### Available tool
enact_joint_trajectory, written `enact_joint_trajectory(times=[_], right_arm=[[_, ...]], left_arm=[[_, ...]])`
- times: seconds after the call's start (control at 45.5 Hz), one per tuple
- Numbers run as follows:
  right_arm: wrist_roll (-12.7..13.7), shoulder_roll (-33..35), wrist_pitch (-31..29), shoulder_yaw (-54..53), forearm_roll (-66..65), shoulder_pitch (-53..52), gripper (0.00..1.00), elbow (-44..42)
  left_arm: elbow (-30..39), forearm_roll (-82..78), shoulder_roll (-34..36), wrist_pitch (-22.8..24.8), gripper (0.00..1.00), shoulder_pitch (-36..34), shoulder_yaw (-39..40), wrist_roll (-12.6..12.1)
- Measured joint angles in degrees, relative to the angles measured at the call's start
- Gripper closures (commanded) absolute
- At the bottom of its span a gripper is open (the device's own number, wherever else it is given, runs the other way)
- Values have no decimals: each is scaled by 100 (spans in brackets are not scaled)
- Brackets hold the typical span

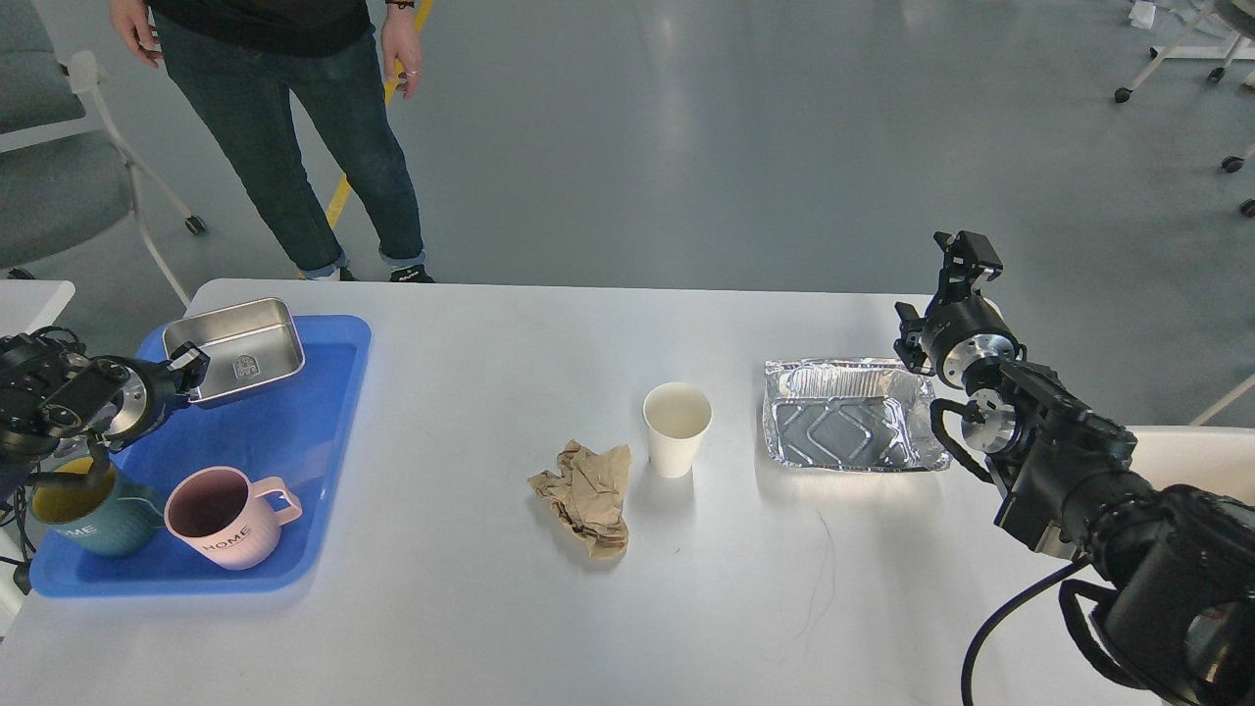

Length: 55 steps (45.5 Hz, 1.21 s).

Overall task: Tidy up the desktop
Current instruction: 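Lower the silver tray into the blue tray and release it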

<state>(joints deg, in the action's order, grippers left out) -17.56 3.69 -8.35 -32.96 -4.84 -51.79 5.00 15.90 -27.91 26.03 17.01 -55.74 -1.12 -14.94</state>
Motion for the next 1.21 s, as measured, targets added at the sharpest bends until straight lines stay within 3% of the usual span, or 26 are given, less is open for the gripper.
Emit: enact_joint_trajectory(times=[1.099,1.209], right_arm=[[0,-10,9,0,-8,3,0,0],[0,-10,9,0,-8,3,0,0]], left_arm=[[1,-4,-115,-172,100,395,0,-10],[1,-4,-115,-172,92,397,-1,-10]])
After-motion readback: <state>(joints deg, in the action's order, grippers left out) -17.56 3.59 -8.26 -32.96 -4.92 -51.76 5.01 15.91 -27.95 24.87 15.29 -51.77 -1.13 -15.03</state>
